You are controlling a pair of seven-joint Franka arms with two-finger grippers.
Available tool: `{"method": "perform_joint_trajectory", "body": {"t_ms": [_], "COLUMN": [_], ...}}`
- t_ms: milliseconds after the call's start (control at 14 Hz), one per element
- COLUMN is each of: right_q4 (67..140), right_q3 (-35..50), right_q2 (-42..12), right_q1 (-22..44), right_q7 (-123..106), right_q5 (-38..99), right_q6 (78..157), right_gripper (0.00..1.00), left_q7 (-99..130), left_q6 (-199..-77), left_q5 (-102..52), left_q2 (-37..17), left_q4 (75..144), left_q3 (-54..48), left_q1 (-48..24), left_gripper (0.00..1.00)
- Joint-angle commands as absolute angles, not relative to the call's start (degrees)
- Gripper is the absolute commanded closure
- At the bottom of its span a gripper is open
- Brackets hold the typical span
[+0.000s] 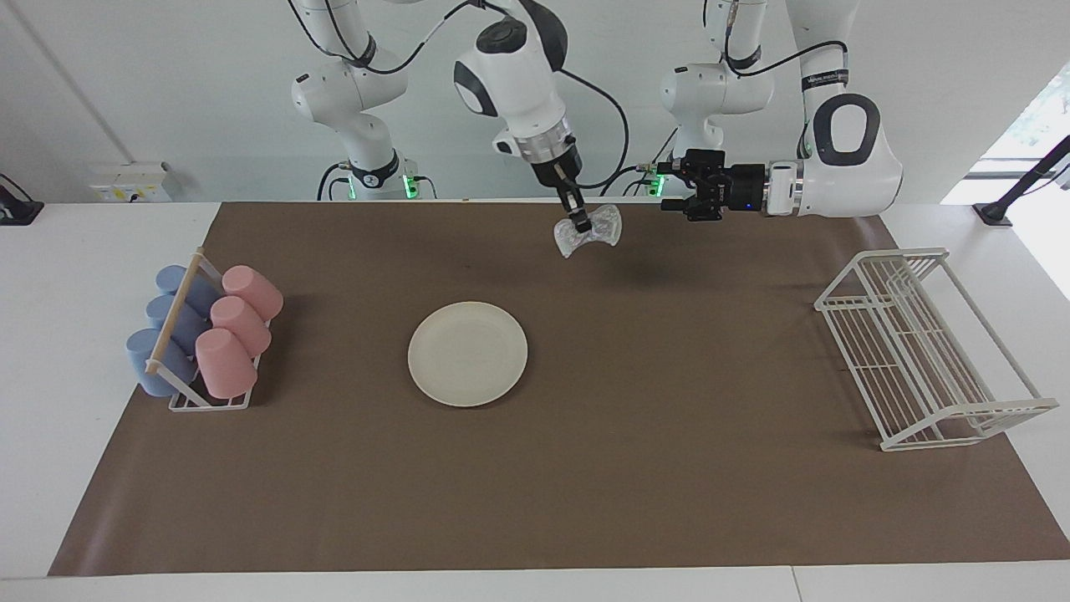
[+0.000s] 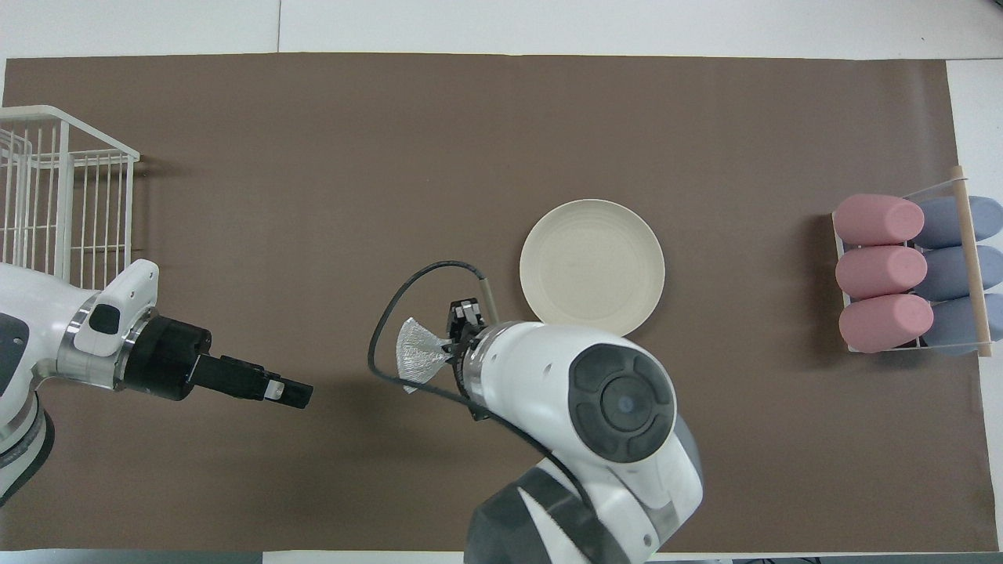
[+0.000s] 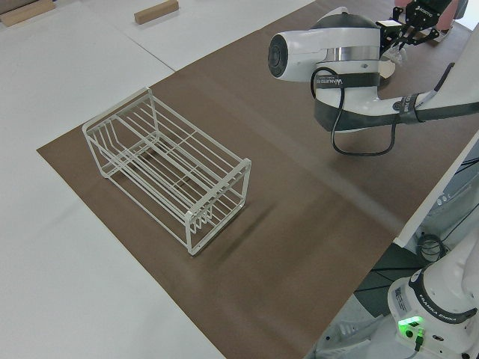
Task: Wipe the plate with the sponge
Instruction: 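Rub the sponge over the cream plate with the right gripper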
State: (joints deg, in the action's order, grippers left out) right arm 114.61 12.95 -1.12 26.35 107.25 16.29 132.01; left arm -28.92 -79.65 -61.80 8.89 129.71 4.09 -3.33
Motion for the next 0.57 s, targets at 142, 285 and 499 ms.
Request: {"method": "perform_joint_trajectory", "body": {"t_ms": [142, 285, 499], "right_q4": [120.91, 127.33, 129.2], "right_q3": [13.45, 13.45, 13.54], "right_q2": [-4.66, -4.57, -6.14], "right_q1": [17.23, 17.14, 15.82], "right_q7": [85.45, 82.2, 80.52], "right_q5": [15.47, 15.47, 15.56], "right_q6": [138.57, 145.26, 146.07], "right_gripper": [1.0, 1.0, 1.0], "left_q7": [-26.99, -24.27, -20.58], "left_q6": [-81.56, -81.91, -84.8], "left_q5": [-52.57, -45.83, -44.12], "left_q2": [8.35, 8.7, 8.35], "left_q4": [127.01, 123.85, 122.26], "left_q3": [4.22, 4.13, 4.04], "left_q1": [-1.94, -0.27, 3.42], "left_gripper": [0.0, 0.0, 0.0]}}
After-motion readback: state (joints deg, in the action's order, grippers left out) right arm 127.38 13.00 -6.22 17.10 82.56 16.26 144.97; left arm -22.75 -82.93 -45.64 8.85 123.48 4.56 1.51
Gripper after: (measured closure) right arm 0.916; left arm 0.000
